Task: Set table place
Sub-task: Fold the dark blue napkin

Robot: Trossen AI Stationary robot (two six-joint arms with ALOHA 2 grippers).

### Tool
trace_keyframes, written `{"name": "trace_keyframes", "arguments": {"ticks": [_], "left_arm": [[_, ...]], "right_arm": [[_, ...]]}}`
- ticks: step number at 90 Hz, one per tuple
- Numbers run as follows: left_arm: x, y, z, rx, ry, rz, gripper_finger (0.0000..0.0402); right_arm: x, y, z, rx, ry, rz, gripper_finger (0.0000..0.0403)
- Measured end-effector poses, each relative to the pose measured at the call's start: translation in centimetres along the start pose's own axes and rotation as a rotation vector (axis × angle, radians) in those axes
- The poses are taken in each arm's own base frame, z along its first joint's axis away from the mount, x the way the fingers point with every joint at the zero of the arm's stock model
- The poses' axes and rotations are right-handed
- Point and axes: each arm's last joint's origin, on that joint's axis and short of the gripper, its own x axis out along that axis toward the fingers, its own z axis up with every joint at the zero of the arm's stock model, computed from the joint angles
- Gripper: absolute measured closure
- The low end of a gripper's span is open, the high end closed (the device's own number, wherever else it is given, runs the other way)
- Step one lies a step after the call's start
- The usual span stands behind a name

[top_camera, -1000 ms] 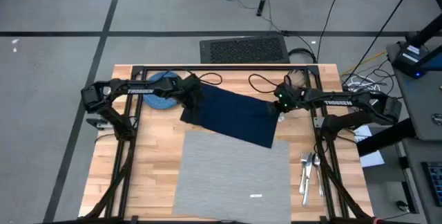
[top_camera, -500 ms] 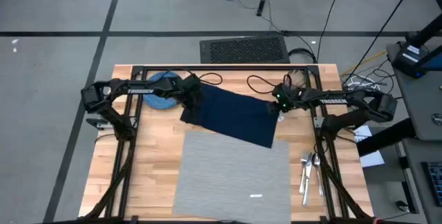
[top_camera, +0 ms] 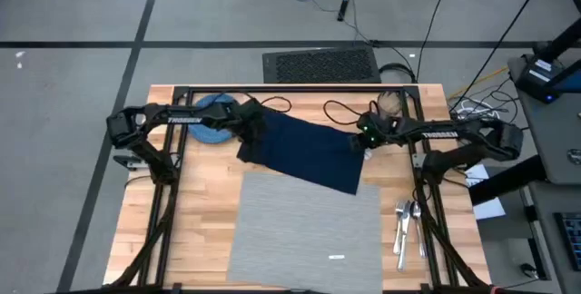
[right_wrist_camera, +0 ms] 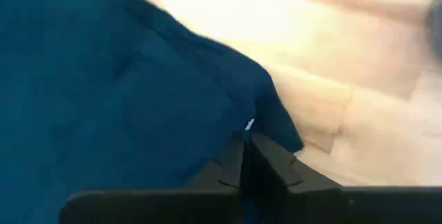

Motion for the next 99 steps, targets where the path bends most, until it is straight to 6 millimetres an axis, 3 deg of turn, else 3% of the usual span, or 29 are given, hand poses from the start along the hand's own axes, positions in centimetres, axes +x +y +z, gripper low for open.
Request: {"name": "trace_keyframes", "arguments": {"ticks": [16,34,47,64,84,99], "left_arm": [[0.7,-0.2,-1.2,-0.014,0.046,-0.011,0.0402],[0.7,-0.1,-0.9,-0.026,0.010,-0.003,0.0402],[0.7,-0.1,-0.9,-0.025,0.006,-0.006,0.0402],[0.7,-0.1,-0.9,-0.023,0.007,-0.007,0.0402],[0.7,-0.1,-0.9,-0.018,0.007,-0.007,0.0402],[0.7,-0.1,-0.7,-0.012,-0.012,-0.003,0.0402]], "right_arm": [[-1.2,0.0,0.1,0.024,-0.035,0.033,0.0402],[-1.8,0.0,0.2,0.058,-0.110,-0.004,0.0402],[-1.7,-0.9,-0.1,0.095,-0.074,-0.084,0.0403],[-1.7,-0.4,-0.7,0.105,-0.004,-0.035,0.0403],[-2.0,-1.0,-2.2,0.140,-0.007,-0.201,0.0403],[-2.0,-1.4,-2.0,0.198,-0.073,-0.261,0.0402]]}}
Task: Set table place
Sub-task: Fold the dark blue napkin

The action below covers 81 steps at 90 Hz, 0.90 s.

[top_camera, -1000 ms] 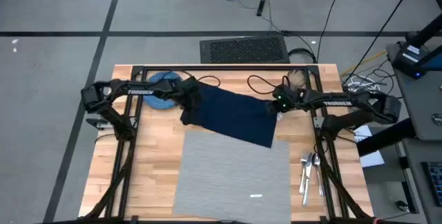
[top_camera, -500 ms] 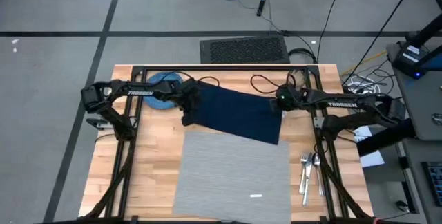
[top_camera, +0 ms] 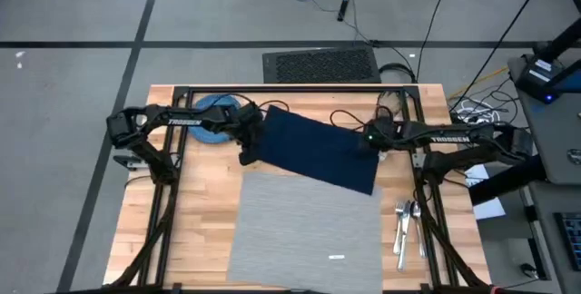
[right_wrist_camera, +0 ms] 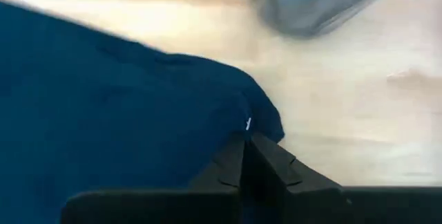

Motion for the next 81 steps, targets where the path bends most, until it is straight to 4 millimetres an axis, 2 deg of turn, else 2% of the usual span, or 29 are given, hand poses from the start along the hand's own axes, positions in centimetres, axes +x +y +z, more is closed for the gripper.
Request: {"name": "trace_keyframes", "arguments": {"ticks": [13,22,30,43,56,67,81], "left_arm": [[0.0,0.1,0.2,-0.006,-0.019,0.011,0.0402],[0.0,0.1,0.3,-0.033,-0.026,0.028,0.0401],[0.0,0.3,0.1,-0.123,-0.011,0.028,0.0398],[-0.2,0.8,-0.5,-0.307,0.030,0.016,0.0371],[-0.3,1.2,-0.6,-0.410,0.024,-0.031,0.0332],[0.0,1.6,-0.8,-0.485,0.037,-0.026,0.0306],[1.3,1.6,-1.6,-0.540,0.077,-0.043,0.0293]], "right_arm": [[0.0,0.3,0.1,0.011,-0.013,0.029,0.0373],[-0.1,0.6,0.3,0.010,-0.025,0.057,0.0336],[-0.1,1.0,0.4,0.019,-0.032,0.113,0.0295],[-0.3,2.0,0.9,0.049,-0.062,0.218,0.0224],[-0.6,2.8,1.3,0.065,-0.085,0.310,0.0166],[-0.6,3.0,1.5,0.073,-0.072,0.345,0.0141],[-0.6,3.1,1.4,0.065,-0.033,0.368,0.0134]]}}
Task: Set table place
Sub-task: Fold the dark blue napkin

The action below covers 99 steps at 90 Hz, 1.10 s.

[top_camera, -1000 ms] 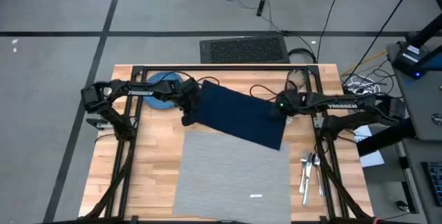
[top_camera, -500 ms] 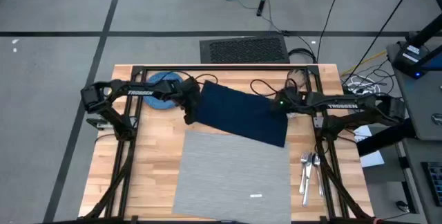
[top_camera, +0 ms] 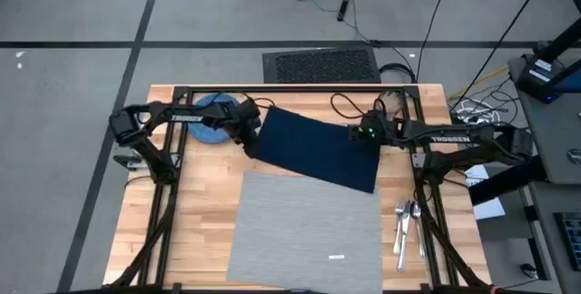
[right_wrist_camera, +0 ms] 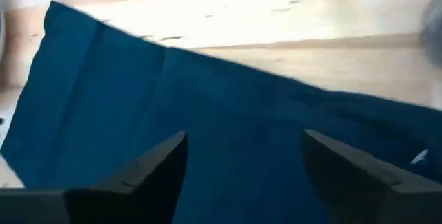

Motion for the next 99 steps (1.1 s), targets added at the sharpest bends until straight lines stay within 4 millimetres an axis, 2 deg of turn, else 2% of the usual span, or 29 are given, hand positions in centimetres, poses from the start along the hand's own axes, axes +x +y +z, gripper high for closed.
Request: {"name": "trace_keyframes", "arguments": {"ticks": [24,35,45,56,64,83,99], "left_arm": [[1.7,0.7,-1.4,-0.070,-0.005,-0.030,0.0292],[2.0,0.3,-1.5,-0.062,-0.029,-0.065,0.0295],[2.3,-0.6,-1.4,-0.025,-0.055,-0.092,0.0317],[2.6,-1.4,-1.4,0.030,-0.075,-0.115,0.0365],[2.6,-1.7,-1.4,0.080,-0.079,-0.124,0.0394],[2.4,-1.3,-1.4,0.134,-0.064,-0.145,0.0400],[1.1,-0.6,-1.1,0.137,-0.081,-0.111,0.0401]], "right_arm": [[0.0,0.3,0.1,0.005,-0.010,0.028,0.0133],[0.0,0.7,0.3,0.012,-0.034,0.068,0.0133],[0.0,1.0,0.7,0.023,-0.055,0.103,0.0133],[0.0,1.1,0.9,0.032,-0.060,0.126,0.0133],[0.0,1.2,1.1,0.041,-0.045,0.154,0.0133],[-0.2,1.6,1.5,0.029,-0.049,0.179,0.0146],[-0.2,1.6,1.5,0.016,-0.033,0.183,0.0166]]}}
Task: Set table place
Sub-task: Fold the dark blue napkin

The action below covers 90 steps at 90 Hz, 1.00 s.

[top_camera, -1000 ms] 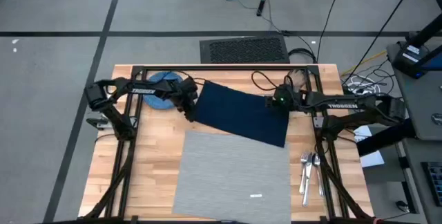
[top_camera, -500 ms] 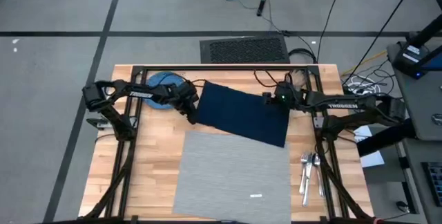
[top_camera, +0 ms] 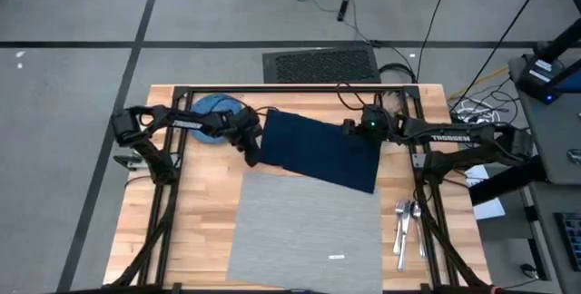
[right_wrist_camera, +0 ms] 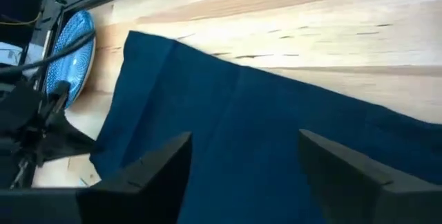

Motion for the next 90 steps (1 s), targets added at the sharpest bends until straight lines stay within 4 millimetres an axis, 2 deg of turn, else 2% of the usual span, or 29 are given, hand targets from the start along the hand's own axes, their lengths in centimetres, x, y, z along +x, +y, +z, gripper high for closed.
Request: {"name": "trace_keyframes", "arguments": {"ticks": [21,67,75,90], "left_arm": [[-2.7,0.7,1.0,0.038,-0.064,0.071,0.0401],[-8.9,2.7,0.4,-0.005,-0.208,0.148,0.0401],[-9.4,2.7,0.3,-0.012,-0.216,0.102,0.0401],[-9.0,2.7,-0.3,-0.013,-0.142,0.074,0.0401]], "right_arm": [[0.0,0.0,0.0,-0.008,0.003,0.002,0.0184],[0.0,0.0,0.0,-0.024,0.006,0.003,0.0188],[0.0,0.1,-0.1,-0.023,0.028,0.018,0.0188],[0.2,0.0,0.6,-0.012,0.065,0.046,0.0188]]}}
